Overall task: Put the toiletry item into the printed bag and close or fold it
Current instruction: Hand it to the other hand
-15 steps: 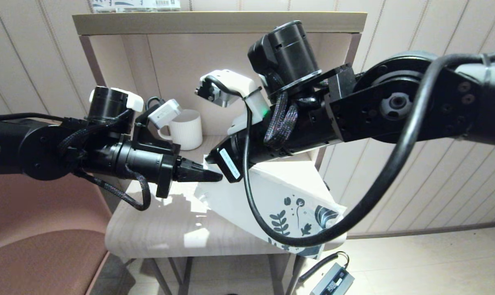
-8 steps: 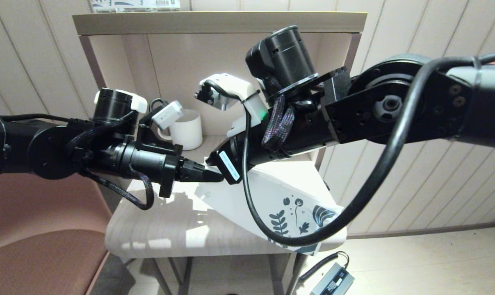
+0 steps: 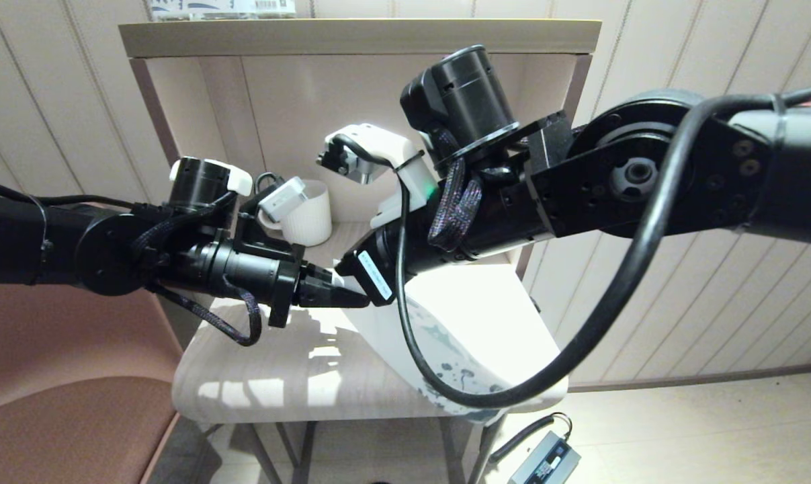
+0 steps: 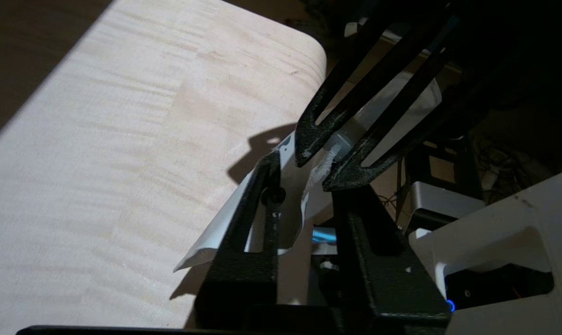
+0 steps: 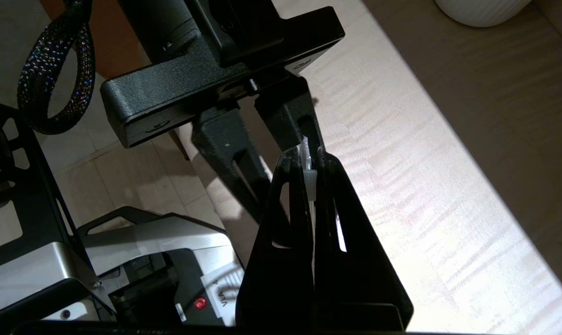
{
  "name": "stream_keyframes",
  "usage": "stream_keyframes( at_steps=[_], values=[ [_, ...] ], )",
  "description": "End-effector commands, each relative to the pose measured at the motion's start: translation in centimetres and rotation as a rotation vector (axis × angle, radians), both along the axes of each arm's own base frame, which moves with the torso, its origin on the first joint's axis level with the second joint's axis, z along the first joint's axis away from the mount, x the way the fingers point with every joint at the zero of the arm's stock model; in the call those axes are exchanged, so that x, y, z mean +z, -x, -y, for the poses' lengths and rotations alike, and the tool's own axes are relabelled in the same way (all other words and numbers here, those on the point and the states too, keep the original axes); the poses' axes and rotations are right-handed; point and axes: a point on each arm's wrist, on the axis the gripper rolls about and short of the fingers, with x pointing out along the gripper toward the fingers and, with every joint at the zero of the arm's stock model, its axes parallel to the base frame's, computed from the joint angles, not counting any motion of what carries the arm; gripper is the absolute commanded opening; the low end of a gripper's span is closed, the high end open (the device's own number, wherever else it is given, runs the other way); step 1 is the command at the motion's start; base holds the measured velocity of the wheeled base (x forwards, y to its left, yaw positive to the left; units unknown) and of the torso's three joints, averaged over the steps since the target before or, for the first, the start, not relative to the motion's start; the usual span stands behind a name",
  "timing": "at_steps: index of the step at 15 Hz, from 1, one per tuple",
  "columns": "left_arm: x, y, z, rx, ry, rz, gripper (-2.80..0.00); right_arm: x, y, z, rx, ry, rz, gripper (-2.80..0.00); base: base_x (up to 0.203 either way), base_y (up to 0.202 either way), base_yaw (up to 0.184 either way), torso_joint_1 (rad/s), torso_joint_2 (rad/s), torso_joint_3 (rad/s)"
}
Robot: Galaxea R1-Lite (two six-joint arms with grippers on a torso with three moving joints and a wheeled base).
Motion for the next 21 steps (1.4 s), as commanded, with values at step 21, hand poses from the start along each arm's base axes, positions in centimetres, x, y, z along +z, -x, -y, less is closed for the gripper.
stream_keyframes(
  at_steps=[21],
  values=[
    [-1.7, -1.4, 0.3, -0.081, 0.033, 0.002, 0.00, -0.3, -0.3, -0.4, 0.016, -0.008, -0.004, -2.80, 0.000, 0.000, 0.000, 0.000, 0.00, 0.000]
  ],
)
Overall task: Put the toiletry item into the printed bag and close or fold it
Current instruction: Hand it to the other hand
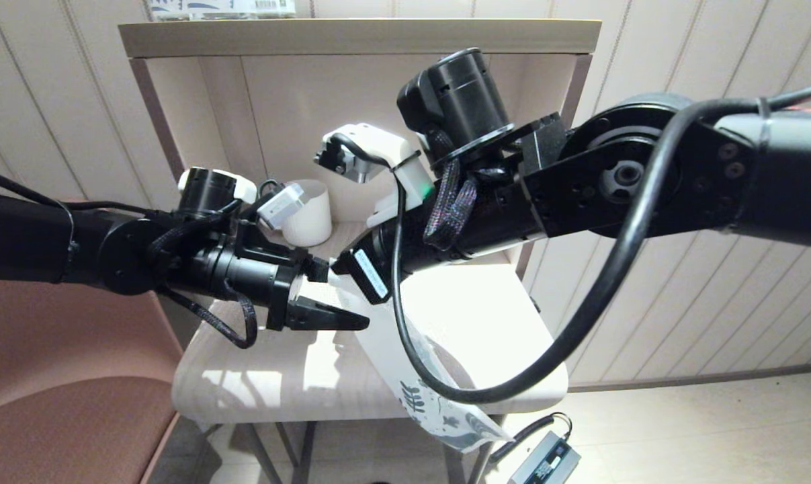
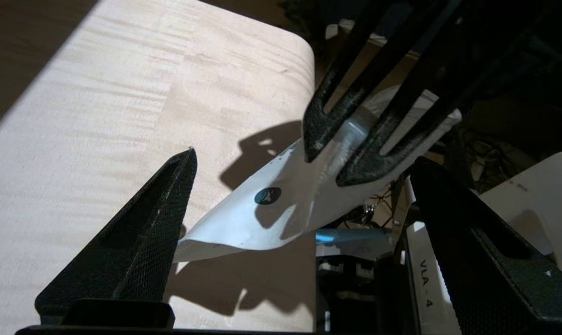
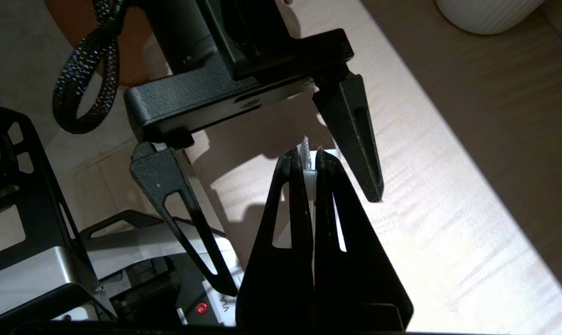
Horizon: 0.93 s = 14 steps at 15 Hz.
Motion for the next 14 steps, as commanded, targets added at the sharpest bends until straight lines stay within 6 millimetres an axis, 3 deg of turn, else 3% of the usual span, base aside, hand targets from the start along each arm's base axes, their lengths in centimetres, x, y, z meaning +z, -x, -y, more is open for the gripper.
stream_keyframes(
  at_steps=[1, 6, 14],
  values=[
    [-0.6, -0.4, 0.6, -0.016, -0.002, -0.012, 0.00, -0.4, -0.2, -0.3, 0.009, 0.003, -0.007, -2.80, 0.000, 0.000, 0.000, 0.000, 0.00, 0.000],
    [-1.5, -1.0, 2.2, -0.049, -0.009, -0.025, 0.00, -0.6, -0.4, -0.4, 0.011, -0.002, -0.006, -2.80, 0.000, 0.000, 0.000, 0.000, 0.00, 0.000],
    [-1.7, -1.0, 2.2, -0.048, -0.011, -0.023, 0.00, -1.0, -0.7, -0.5, 0.003, 0.004, -0.019, -2.80, 0.000, 0.000, 0.000, 0.000, 0.00, 0.000]
  ],
)
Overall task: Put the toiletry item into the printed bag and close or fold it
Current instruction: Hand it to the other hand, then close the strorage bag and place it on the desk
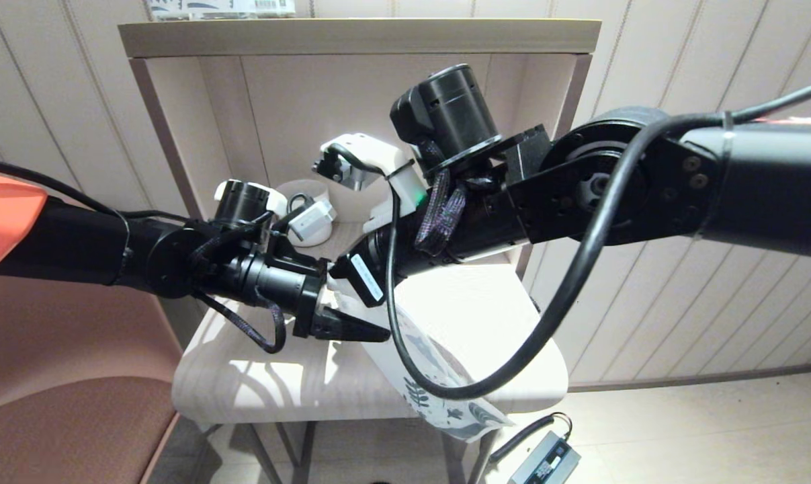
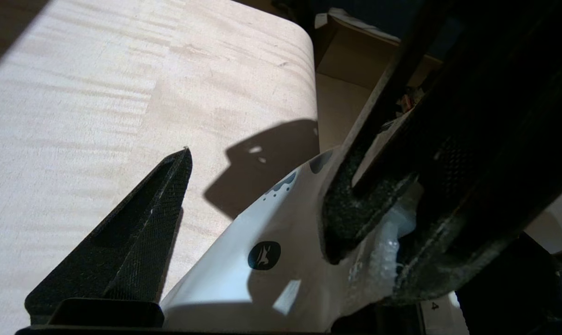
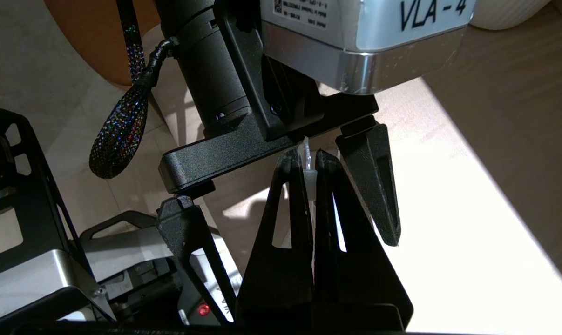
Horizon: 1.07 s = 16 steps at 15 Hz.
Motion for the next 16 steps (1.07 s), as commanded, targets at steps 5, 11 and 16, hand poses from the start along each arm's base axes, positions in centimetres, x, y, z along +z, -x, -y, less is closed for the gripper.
stream_keyframes(
  at_steps=[5, 11, 16],
  values=[
    [0.27, 0.07, -0.03, -0.006, 0.007, 0.007, -2.80, -0.17, -0.05, -0.08, 0.001, 0.003, -0.005, -2.80, 0.000, 0.000, 0.000, 0.000, 0.00, 0.000],
    [0.33, 0.14, -0.05, -0.011, 0.012, 0.009, -2.80, -0.16, -0.03, -0.07, 0.001, 0.004, -0.006, -2.80, 0.000, 0.000, 0.000, 0.000, 0.00, 0.000],
    [0.34, 0.27, -0.11, -0.012, 0.012, 0.008, -2.80, -0.14, -0.10, 0.12, -0.003, 0.007, -0.008, -2.80, 0.000, 0.000, 0.000, 0.000, 0.00, 0.000]
  ],
)
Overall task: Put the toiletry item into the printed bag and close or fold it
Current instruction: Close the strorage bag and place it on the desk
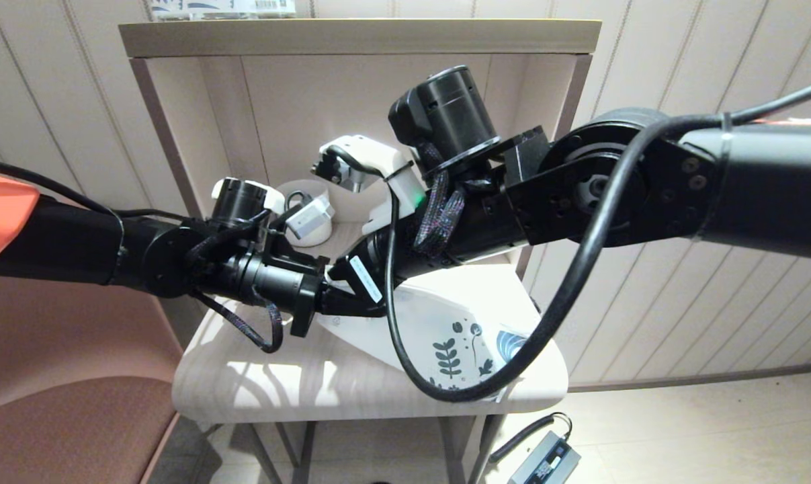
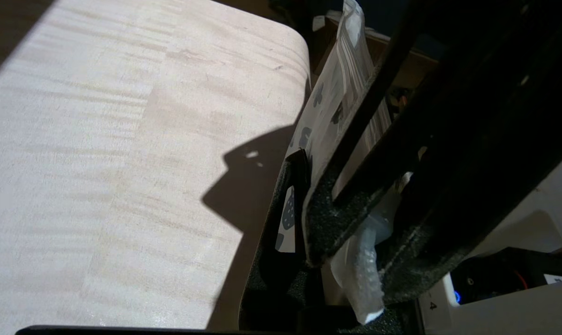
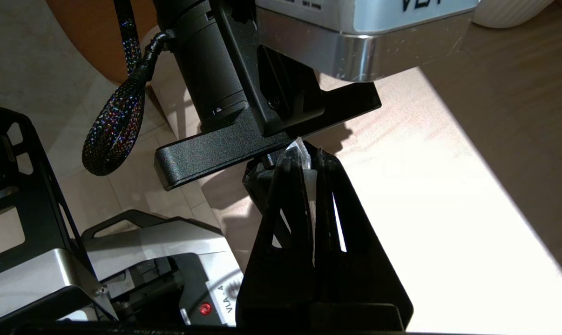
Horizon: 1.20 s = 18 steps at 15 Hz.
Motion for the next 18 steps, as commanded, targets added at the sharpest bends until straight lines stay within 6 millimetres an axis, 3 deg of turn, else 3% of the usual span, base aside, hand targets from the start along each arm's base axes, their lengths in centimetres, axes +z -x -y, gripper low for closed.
stream_keyframes(
  at_steps=[1, 9, 18],
  values=[
    [0.1, 0.2, -0.1, -0.006, 0.004, 0.002, -2.80, -0.1, -0.2, 0.2, -0.004, 0.006, -0.005, -2.80, 0.000, 0.000, 0.000, 0.000, 0.00, 0.000],
    [0.4, 0.3, -0.4, -0.001, 0.006, 0.004, -2.80, 0.0, -0.3, 0.9, -0.019, 0.015, -0.014, -2.80, 0.000, 0.000, 0.000, 0.000, 0.00, 0.000],
    [0.2, 0.5, -0.4, -0.008, 0.006, 0.023, -2.80, 0.4, -0.2, 3.5, -0.056, 0.027, -0.035, -2.80, 0.000, 0.000, 0.000, 0.000, 0.00, 0.000]
  ],
)
